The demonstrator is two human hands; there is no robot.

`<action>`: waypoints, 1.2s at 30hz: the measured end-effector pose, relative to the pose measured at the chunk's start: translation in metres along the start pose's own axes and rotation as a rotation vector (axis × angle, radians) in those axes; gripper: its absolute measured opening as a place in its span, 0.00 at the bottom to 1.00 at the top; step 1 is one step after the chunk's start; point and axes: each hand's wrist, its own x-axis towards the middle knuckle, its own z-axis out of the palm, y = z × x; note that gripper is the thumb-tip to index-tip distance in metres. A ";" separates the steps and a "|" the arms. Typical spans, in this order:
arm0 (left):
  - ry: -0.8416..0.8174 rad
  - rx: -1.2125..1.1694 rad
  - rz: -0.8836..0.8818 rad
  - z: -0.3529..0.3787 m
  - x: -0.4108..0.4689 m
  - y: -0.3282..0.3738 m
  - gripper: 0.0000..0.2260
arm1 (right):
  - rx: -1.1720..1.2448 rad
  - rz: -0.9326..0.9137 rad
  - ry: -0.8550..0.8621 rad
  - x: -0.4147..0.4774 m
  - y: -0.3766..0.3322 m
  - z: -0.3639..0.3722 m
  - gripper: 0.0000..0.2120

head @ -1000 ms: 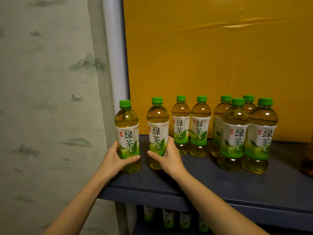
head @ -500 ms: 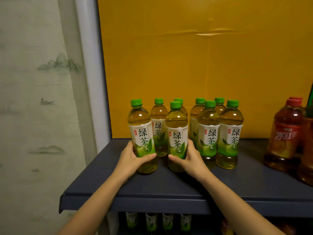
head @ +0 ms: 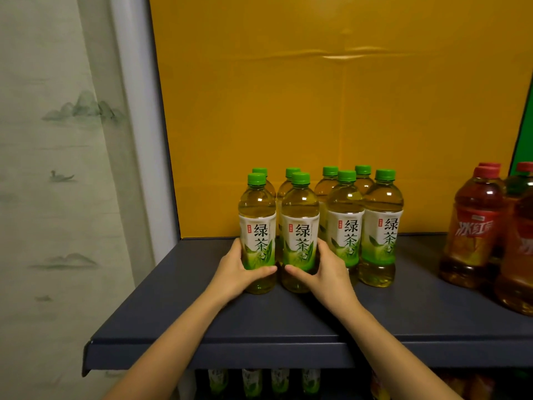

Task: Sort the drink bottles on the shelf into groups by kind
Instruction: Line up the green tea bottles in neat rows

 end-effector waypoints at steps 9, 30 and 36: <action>0.044 0.011 -0.026 -0.002 0.000 -0.007 0.28 | -0.278 -0.045 0.148 -0.007 0.000 0.001 0.27; 0.122 0.077 0.048 0.011 0.010 -0.019 0.27 | -0.414 -0.029 0.107 -0.002 -0.005 0.006 0.36; 0.156 0.120 0.071 0.015 0.006 -0.018 0.34 | -0.418 -0.030 0.108 -0.003 -0.004 0.007 0.35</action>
